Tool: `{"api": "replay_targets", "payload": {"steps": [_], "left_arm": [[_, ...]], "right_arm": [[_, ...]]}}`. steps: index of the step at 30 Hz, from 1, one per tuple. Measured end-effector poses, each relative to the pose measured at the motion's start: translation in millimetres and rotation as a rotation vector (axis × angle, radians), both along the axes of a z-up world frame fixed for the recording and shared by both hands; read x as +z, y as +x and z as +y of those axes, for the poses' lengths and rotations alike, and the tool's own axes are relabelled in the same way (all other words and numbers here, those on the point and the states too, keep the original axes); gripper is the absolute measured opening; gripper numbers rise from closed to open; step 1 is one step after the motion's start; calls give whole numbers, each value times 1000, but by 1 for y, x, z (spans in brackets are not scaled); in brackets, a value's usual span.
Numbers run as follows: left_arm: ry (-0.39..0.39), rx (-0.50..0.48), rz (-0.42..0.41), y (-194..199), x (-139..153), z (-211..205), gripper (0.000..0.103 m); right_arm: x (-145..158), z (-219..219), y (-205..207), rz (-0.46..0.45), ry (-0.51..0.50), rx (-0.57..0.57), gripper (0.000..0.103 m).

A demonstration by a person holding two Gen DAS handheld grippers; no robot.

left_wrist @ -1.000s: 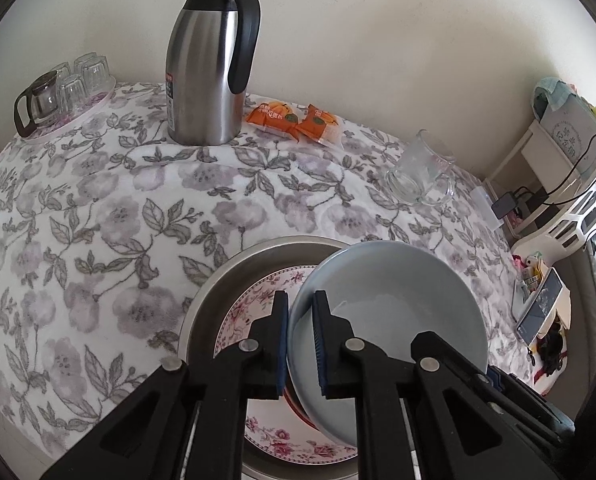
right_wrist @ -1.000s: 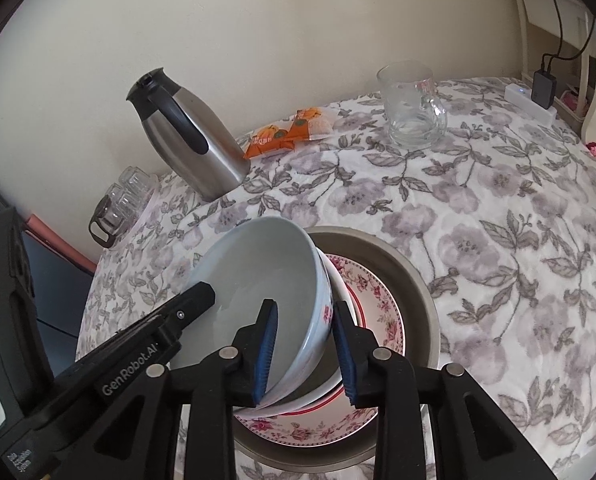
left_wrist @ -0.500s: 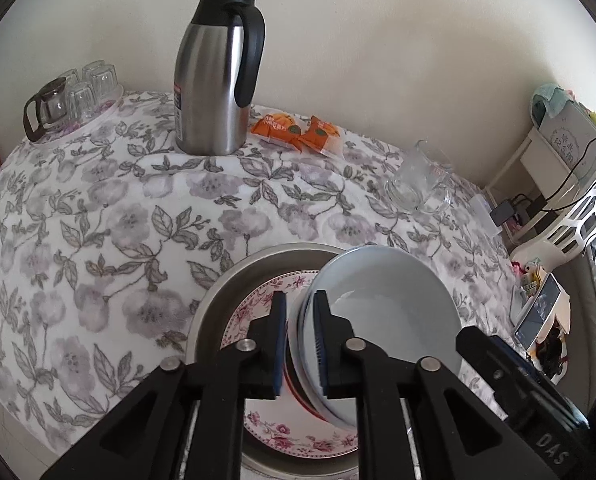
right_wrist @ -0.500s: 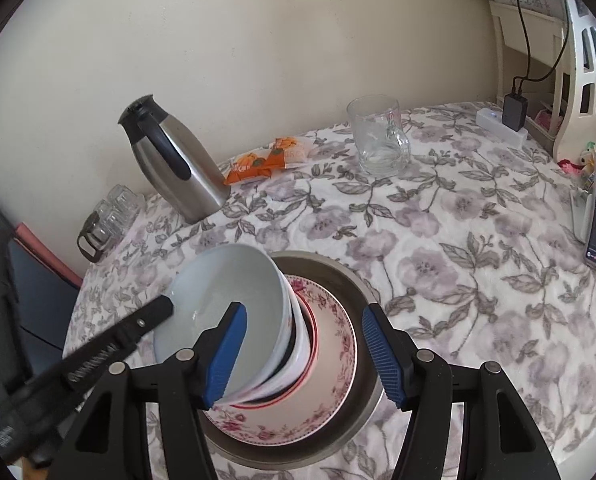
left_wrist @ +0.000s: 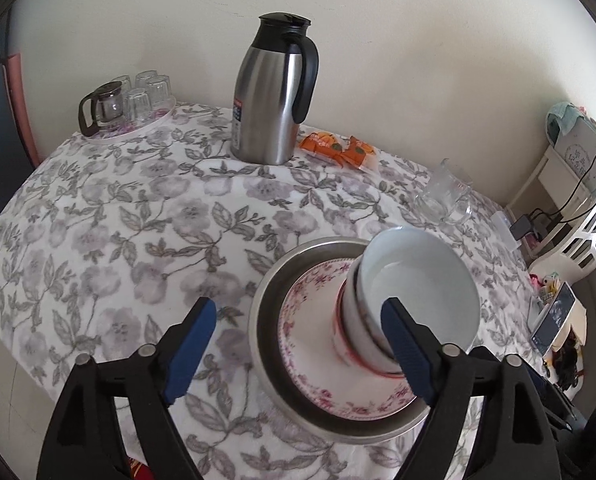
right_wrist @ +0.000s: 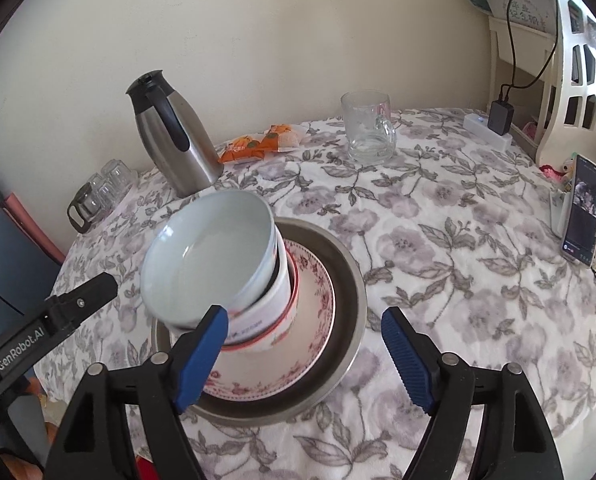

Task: Organize plates and bowls
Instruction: 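Open both grippers and pull them back from the stacked bowls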

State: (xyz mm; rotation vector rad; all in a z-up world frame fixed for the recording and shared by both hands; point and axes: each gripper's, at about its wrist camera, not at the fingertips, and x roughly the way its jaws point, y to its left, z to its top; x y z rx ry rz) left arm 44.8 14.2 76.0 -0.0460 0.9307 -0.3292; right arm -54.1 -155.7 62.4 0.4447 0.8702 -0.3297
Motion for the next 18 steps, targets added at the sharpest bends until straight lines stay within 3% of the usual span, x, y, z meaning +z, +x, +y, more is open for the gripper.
{"api": "replay_targets", "payload": {"steps": [3, 9, 13, 18], "left_arm": [[28, 3, -1, -10, -7, 5, 96], [93, -11, 49, -25, -29, 11, 97], [143, -35, 64, -35, -42, 8, 97], [196, -49, 79, -45, -52, 7, 97]], "right_arm": [[-7, 5, -8, 15, -7, 3, 85], [-23, 13, -17, 58, -25, 17, 92], [-27, 17, -21, 72, -41, 18, 101], [-32, 21, -25, 93, -59, 22, 103]]}}
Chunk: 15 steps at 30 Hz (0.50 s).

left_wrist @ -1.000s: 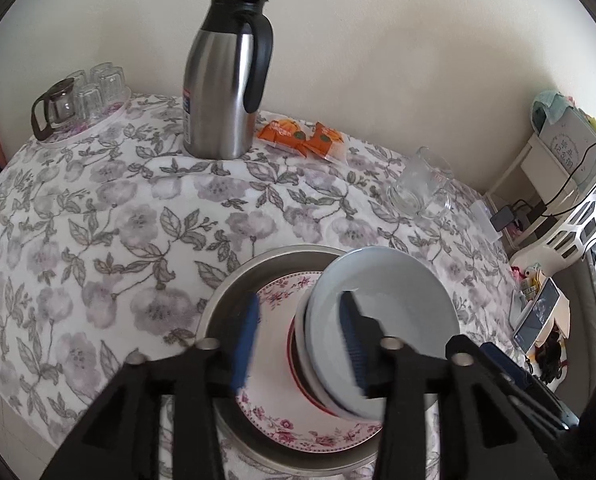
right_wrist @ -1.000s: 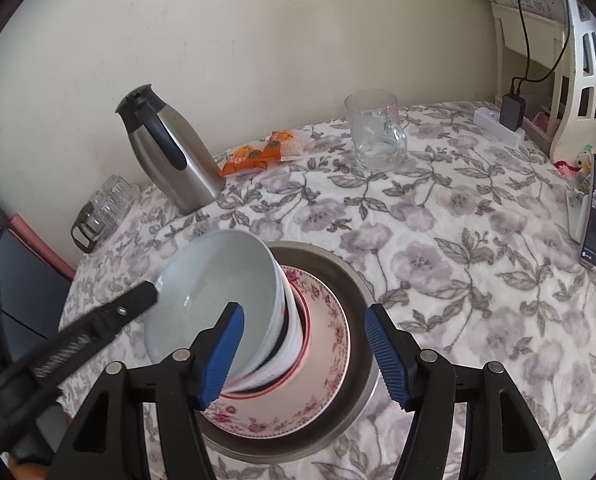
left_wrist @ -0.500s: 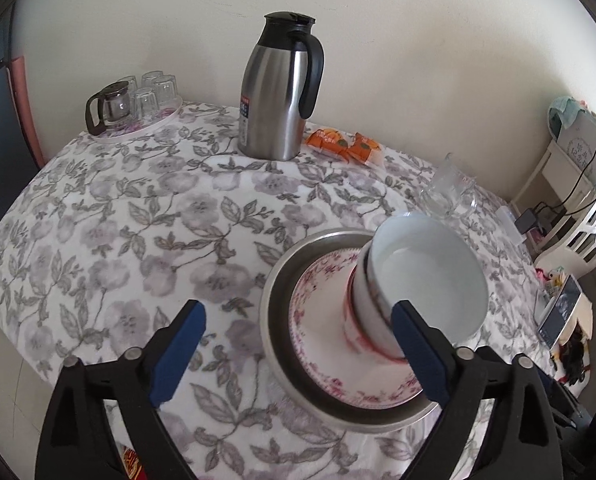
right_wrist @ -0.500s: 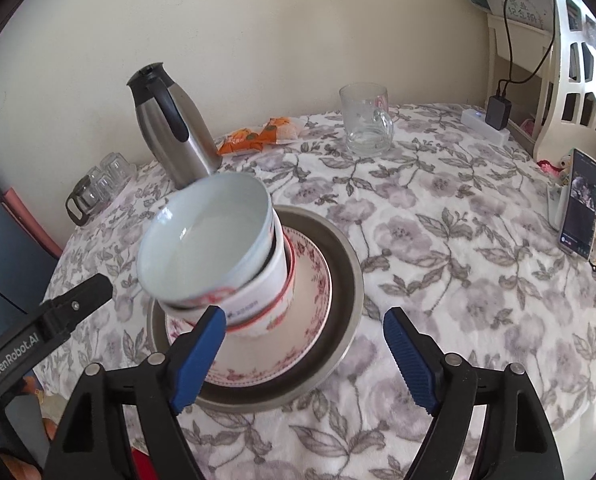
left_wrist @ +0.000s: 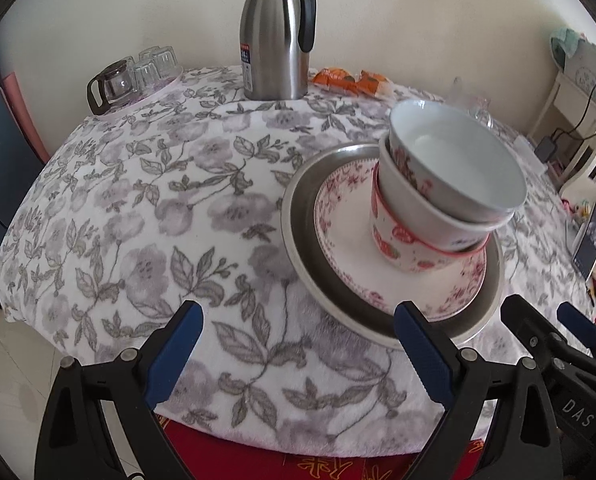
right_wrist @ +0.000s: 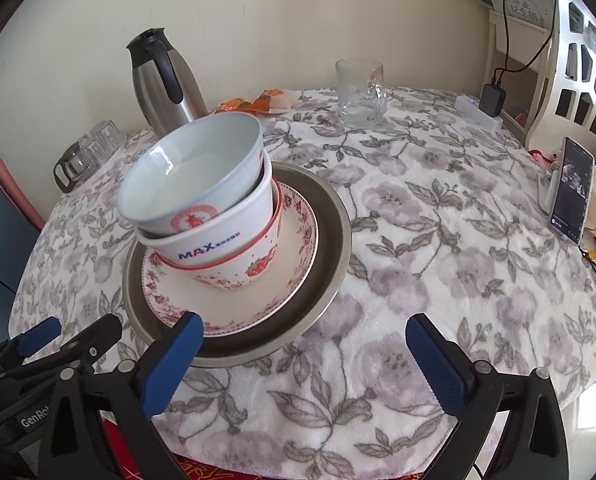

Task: Organize plates and bowls
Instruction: 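Open both grippers and pull them back from the stacked bowls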

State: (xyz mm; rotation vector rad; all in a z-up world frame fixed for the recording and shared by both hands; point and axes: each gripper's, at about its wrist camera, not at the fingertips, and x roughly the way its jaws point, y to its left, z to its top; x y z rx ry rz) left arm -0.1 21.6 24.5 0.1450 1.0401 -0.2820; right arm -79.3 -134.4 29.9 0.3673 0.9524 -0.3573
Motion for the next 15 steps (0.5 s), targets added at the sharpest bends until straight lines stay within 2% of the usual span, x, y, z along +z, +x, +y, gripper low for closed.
{"api": "replay_targets", "payload": {"steps": [8, 12, 15], "left_arm": [[35, 7, -14, -6, -1, 2, 97], [91, 23, -37, -9, 0, 1, 97], [105, 33, -47, -11, 1, 2, 97]], "right_arm": [[-7, 5, -6, 29, -15, 12, 103], [-8, 5, -9, 34, -14, 10, 103], [-9, 5, -10, 41, -12, 9, 103]]}}
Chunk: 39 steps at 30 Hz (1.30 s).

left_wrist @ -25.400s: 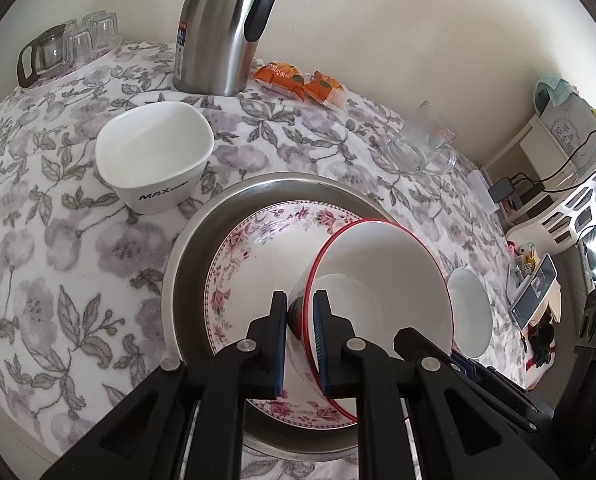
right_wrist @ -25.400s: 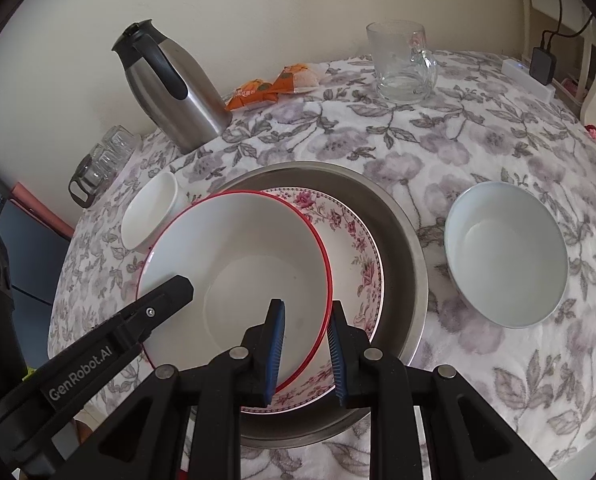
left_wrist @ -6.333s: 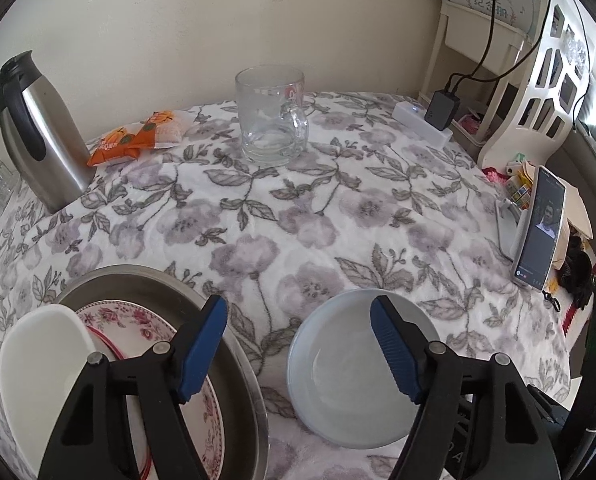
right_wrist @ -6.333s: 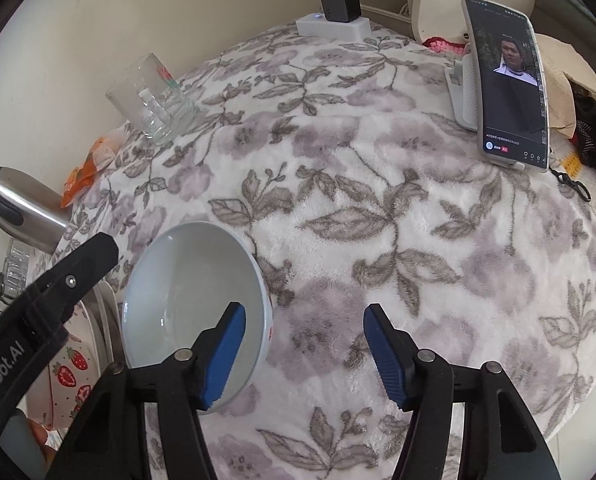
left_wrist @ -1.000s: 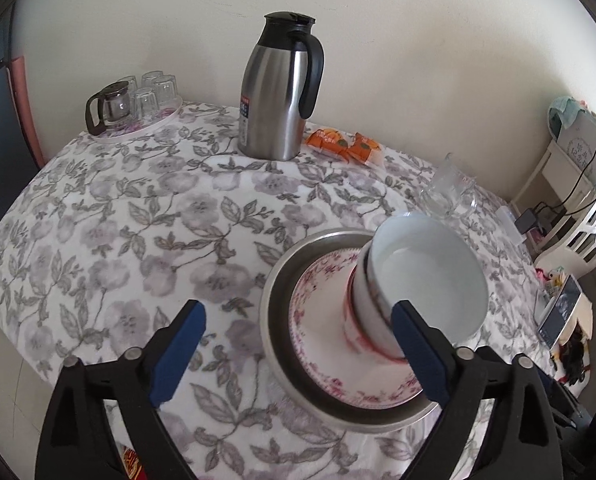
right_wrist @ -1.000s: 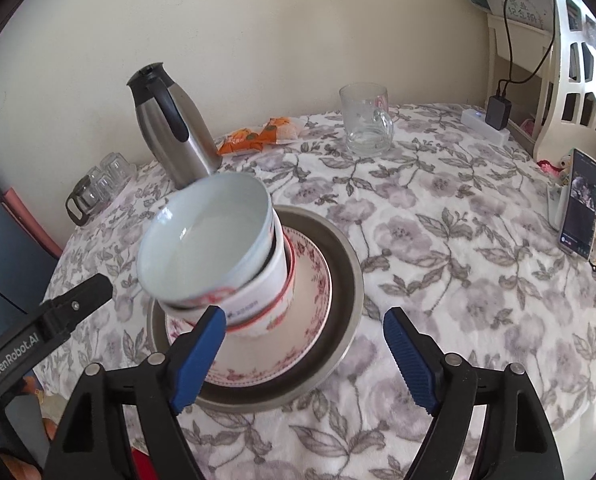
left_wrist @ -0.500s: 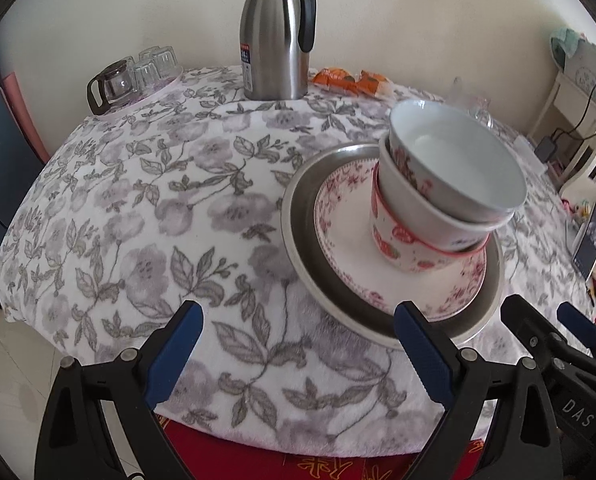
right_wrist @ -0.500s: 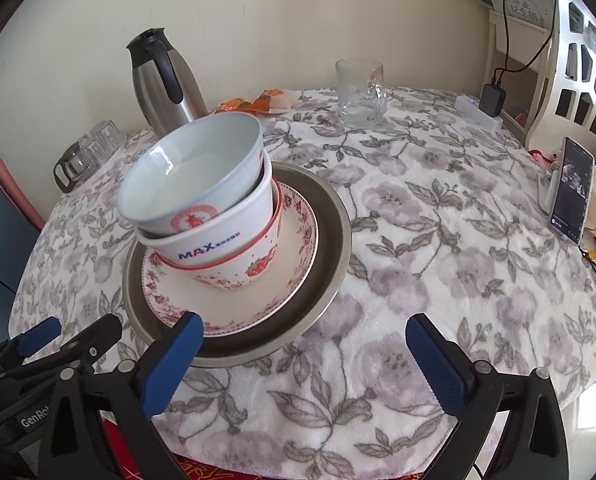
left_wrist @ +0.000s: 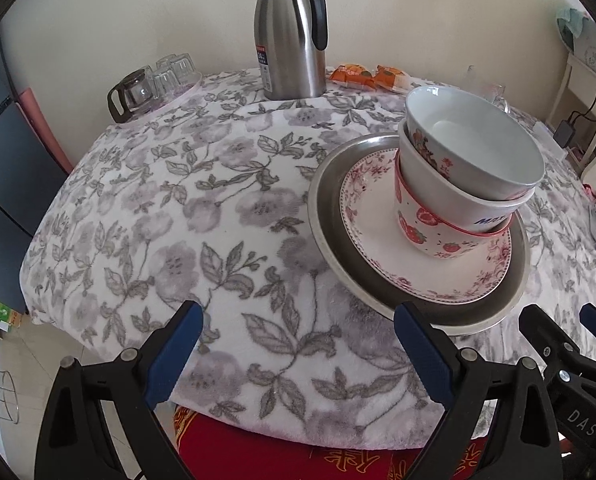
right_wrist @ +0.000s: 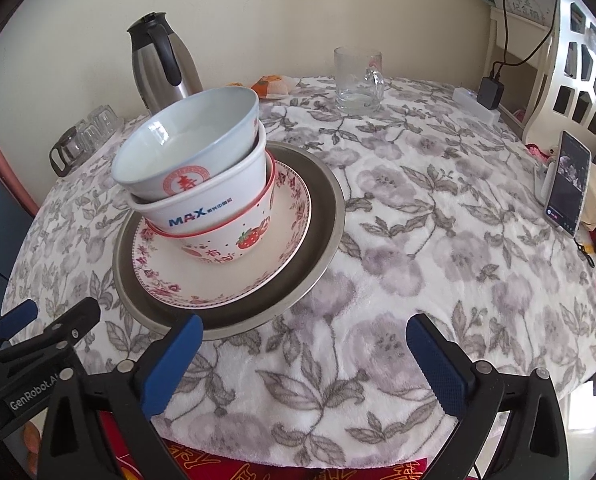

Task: Organize plates and bowls
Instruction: 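Open both grippers and pull them back from the stacked bowls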

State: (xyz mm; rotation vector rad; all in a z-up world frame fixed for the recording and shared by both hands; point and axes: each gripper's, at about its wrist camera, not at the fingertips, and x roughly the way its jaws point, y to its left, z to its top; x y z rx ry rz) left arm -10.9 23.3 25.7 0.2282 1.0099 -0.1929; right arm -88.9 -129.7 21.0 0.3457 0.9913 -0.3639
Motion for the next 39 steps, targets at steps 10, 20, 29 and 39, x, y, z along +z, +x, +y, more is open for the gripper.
{"api": "replay_targets", "payload": {"steps": [10, 20, 29, 39], "left_arm": [[75, 60, 26, 4, -6, 6, 97], [71, 59, 32, 4, -6, 6, 97], [69, 55, 33, 5, -6, 5, 96], [62, 63, 37, 6, -7, 6, 97]], "right_arm": [[-3, -2, -1, 16, 3, -9, 103], [-5, -4, 0, 26, 5, -17, 103], [-6, -4, 0, 31, 4, -17, 103], [-8, -8, -1, 36, 10, -19, 103]]}}
